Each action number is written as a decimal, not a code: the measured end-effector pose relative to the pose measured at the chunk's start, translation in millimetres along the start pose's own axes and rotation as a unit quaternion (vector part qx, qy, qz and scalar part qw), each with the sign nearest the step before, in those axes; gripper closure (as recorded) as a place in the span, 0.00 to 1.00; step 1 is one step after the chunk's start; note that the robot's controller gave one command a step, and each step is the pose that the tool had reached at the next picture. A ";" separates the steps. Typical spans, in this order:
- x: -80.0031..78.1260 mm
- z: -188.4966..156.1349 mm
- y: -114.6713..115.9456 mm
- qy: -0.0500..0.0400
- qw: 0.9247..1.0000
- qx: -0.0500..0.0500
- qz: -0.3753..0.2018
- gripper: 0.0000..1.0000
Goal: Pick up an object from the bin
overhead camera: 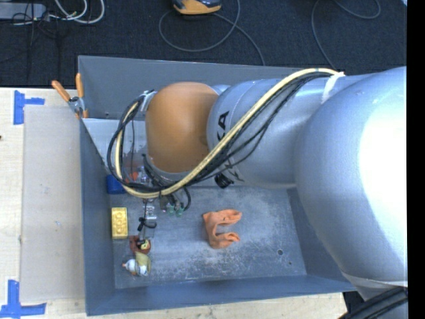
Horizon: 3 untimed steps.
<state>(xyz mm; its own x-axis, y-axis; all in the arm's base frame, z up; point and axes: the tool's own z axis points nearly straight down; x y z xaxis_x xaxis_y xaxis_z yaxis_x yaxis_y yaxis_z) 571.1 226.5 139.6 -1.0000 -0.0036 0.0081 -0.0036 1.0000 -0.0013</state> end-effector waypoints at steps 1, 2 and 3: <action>-1.3 -4.7 -1.0 -0.003 1.000 -0.001 0.002 0.00; 14.4 23.9 5.4 -0.005 1.000 -0.001 -0.028 0.00; 27.5 48.9 7.3 -0.002 1.000 -0.001 0.007 0.00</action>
Offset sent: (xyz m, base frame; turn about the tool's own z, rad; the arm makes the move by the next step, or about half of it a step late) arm -0.0402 0.0153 -0.0655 -0.1367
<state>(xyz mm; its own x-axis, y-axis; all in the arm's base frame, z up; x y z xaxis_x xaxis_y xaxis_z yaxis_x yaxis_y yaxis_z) 543.2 233.6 90.9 -0.9999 0.0096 0.0047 0.0096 1.0000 0.0005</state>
